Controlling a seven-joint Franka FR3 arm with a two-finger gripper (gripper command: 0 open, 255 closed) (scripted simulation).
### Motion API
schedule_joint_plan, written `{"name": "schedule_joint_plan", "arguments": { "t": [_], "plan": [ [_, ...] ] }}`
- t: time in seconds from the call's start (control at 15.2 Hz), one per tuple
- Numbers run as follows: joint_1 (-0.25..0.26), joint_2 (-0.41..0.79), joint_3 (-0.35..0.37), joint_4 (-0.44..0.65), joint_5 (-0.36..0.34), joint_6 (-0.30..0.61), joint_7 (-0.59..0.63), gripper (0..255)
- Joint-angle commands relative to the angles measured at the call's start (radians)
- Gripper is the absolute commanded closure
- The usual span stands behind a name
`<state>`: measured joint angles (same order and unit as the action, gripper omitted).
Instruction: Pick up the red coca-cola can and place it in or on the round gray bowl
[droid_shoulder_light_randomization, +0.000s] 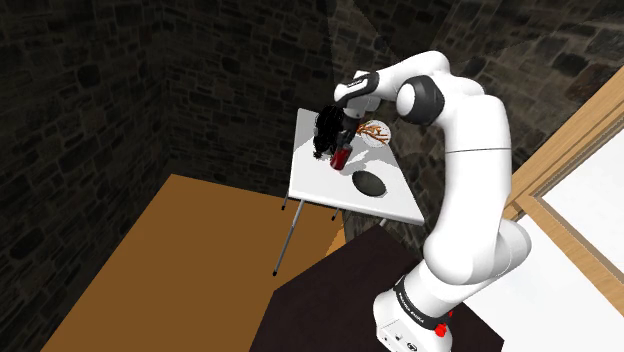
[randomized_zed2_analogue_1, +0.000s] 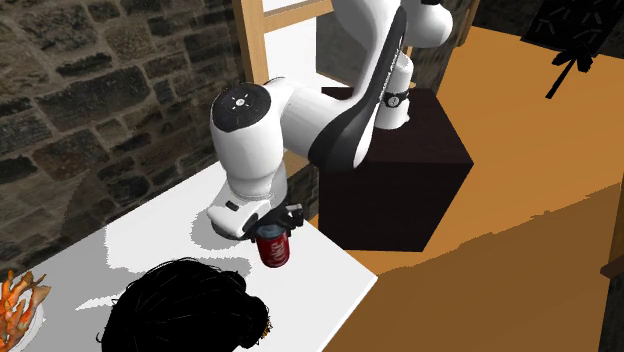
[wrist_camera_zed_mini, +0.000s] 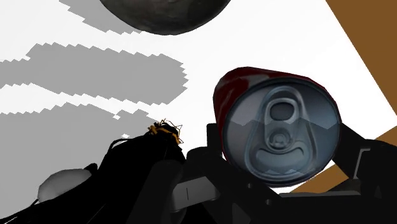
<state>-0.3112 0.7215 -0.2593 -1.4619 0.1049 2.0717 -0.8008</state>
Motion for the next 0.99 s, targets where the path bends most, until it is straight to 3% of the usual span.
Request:
{"name": "schedule_joint_plan", "arguments": {
  "t": [0.0, 0.46, 0.92],
  "plan": [
    [0.002, -0.017, -0.002, 0.0, -0.003, -0.017, 0.001, 255],
    [0.006, -0.06, -0.009, 0.023, -0.012, -0.082, 0.002, 255],
    [-0.068, -0.173, -0.051, -0.117, -0.027, -0.048, -0.119, 255]
  ]
}}
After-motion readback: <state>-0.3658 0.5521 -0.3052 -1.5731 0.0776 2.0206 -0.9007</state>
